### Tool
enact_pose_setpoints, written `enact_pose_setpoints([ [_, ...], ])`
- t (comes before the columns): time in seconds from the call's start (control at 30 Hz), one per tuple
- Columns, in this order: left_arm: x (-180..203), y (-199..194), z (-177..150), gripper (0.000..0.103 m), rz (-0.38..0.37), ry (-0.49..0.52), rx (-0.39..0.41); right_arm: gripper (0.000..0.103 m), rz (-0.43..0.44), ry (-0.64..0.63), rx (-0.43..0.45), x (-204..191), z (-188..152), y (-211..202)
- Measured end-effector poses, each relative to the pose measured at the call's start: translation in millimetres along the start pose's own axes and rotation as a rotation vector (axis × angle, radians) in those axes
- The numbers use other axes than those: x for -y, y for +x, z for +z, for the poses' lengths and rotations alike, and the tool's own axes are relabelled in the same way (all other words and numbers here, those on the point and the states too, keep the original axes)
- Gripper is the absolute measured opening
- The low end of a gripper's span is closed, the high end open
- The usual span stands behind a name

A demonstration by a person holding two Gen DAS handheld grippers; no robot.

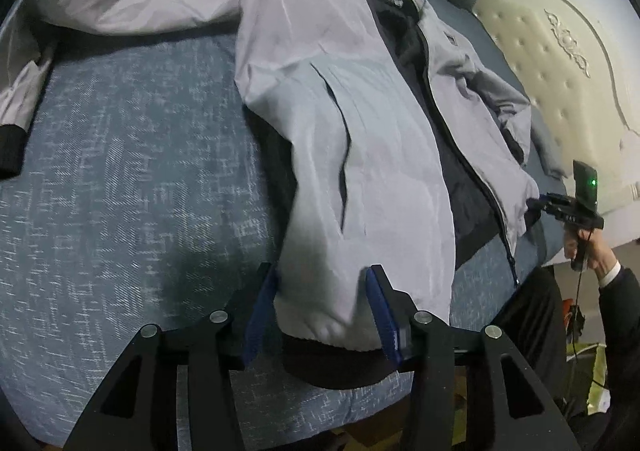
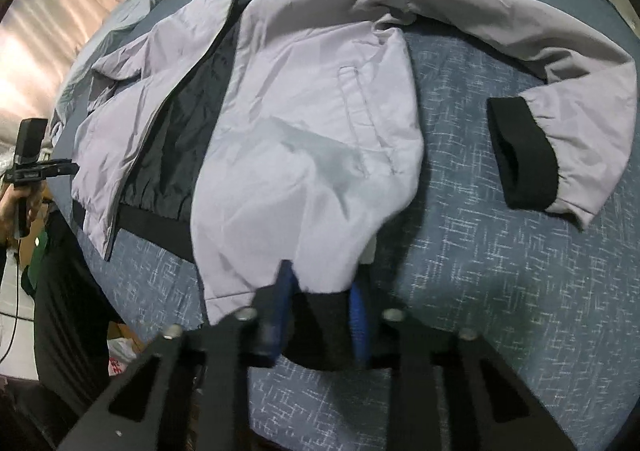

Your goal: Fold clothes

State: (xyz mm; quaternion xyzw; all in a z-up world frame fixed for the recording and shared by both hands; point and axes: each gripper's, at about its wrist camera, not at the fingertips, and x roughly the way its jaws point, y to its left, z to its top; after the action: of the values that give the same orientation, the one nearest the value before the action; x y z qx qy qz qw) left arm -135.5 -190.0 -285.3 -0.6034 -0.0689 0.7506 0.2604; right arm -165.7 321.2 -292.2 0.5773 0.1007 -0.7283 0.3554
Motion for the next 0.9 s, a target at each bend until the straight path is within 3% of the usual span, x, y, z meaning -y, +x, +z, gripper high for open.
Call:
enact_pose_setpoints([
  [0.07, 2.2, 2.9, -2.6, 0.036, 0.002, 0.008, -0.009, 0.013, 0.009, 0.007, 0.003, -4.3, 0.7, -2.3],
  [0.13, 4.7, 3.1, -4.3, 0.015, 0.010, 0.016, -0.012, 0.011, 0.022, 0.012, 0.008, -9.1, 1.6, -7.0],
  [0.23, 11.2, -2.7, -5.6, 0.007, 0.015, 0.039, -0.006, 0.011, 0.033, -0.008, 0.021, -19.9, 4.1, -22.1],
  [0.43, 29.0, -33.2, -1.8, 0.003, 0.033, 0.080, 0.025, 0.010, 0.062, -0.045, 0.045, -42.1, 5.0, -63.7],
  [0.73, 52.2, -77.4, -1.2, 0.003, 0.036, 0.121, 0.057, 0.010, 0.204, 0.083, 0.082, -43.0, -9.5, -99.4],
  [0.9, 43.6, -69.1, -5.6, 0.003, 0.066, 0.089, 0.048, 0.010, 0.077, 0.178, 0.021, -14.6, -21.7, -69.7],
])
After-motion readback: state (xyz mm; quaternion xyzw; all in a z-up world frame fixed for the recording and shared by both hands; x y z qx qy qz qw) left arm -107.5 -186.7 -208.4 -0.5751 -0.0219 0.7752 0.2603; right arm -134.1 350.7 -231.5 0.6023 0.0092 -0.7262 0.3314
